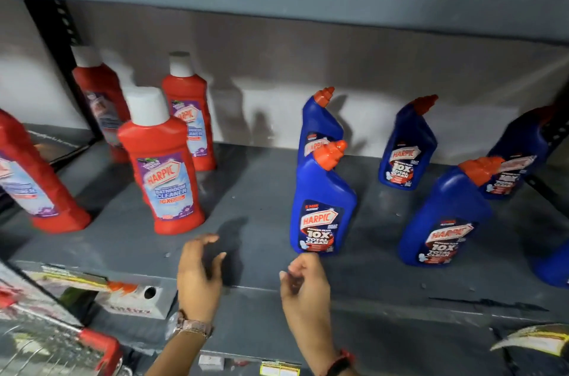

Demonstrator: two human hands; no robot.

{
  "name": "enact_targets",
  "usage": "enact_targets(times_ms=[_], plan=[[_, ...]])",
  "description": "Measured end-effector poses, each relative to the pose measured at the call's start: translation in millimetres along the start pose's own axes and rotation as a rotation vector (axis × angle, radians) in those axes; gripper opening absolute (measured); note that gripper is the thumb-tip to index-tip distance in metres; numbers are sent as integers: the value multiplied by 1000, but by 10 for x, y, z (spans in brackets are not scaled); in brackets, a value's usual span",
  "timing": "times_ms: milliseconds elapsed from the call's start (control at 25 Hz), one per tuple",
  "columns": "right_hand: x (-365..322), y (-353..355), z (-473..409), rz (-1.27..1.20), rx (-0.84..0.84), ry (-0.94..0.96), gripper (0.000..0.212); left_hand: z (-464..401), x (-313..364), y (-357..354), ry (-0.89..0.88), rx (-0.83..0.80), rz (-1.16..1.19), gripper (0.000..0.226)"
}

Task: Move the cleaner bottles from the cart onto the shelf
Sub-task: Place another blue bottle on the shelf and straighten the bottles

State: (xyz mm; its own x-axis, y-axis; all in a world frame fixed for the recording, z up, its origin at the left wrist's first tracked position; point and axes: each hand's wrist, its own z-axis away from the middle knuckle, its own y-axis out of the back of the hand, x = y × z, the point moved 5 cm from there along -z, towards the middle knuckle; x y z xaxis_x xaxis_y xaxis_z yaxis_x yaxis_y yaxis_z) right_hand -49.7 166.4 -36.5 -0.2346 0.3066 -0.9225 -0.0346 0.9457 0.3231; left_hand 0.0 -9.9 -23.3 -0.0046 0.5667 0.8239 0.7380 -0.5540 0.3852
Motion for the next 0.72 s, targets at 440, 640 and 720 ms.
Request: enact_targets(times_ms=[440, 640, 720], plan=[[-455, -1797, -673, 150, -570, 10, 56, -1001, -895, 619, 161, -459, -187, 88], [-499, -1912, -498, 129, -429, 9, 45, -1077, -985, 699, 65, -530, -205, 84], [-544, -1960, -415, 123, -390, 6, 48, -1092, -1043, 791, 29, -570, -223, 85]])
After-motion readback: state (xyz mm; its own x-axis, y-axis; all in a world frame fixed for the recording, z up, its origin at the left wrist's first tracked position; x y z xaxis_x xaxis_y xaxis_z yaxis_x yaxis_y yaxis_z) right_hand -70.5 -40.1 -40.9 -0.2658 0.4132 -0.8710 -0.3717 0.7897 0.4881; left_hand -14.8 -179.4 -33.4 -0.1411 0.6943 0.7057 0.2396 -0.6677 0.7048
